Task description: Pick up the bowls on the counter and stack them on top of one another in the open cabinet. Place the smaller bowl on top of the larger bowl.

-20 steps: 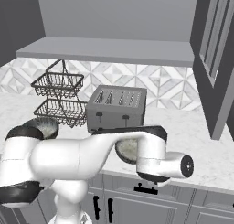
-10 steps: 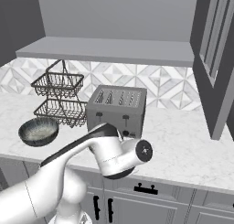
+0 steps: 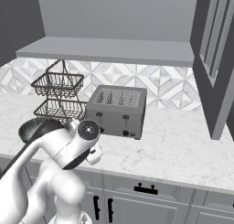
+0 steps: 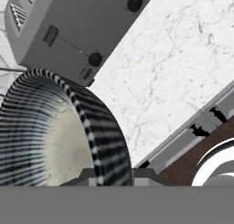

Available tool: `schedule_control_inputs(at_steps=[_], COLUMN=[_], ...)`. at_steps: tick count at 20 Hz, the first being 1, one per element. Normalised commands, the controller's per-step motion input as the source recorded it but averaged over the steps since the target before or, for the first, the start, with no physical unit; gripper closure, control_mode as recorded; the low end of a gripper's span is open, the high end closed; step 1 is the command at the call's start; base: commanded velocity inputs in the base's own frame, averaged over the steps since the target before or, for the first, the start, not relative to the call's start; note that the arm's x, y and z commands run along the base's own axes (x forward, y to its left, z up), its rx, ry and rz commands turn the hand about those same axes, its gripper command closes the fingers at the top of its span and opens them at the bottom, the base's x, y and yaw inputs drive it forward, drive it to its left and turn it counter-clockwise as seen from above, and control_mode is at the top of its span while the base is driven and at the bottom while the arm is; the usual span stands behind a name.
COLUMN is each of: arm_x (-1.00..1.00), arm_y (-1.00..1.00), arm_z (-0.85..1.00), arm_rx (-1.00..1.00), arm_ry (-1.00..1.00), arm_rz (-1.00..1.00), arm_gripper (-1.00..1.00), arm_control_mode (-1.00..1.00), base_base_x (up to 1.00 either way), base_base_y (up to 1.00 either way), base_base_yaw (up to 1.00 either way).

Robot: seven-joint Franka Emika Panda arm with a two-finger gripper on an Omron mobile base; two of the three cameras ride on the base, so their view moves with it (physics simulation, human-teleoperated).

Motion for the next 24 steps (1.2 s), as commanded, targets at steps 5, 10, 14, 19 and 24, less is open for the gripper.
schedule_control_inputs(at_steps=[5, 10, 14, 19, 24], arm_x=[0.1, 0.4, 0.36, 0.54, 0.63], arm_y=[1.0, 1.0, 1.0, 1.0, 0.92], arm_z=[0.35, 0.03, -0.25, -0.33, -0.11], arm_rx=[-0.14, -0.1, -0.05, 0.0, 0.0], arm_ry=[0.03, 0.02, 0.07, 0.07, 0.02], arm_rz=[0.05, 0.01, 0.0, 0.0, 0.0], arm_gripper=[1.0, 1.0, 1.0, 1.0, 1.0], arm_control_mode=[-1.0, -1.0, -1.0, -1.0, -1.0], base_base_x=[0.0, 0.0, 0.0, 0.0, 0.0], base_base_y=[0.0, 0.0, 0.0, 0.0, 0.0], base_base_yaw=[0.0, 0.0, 0.0, 0.0, 0.0])
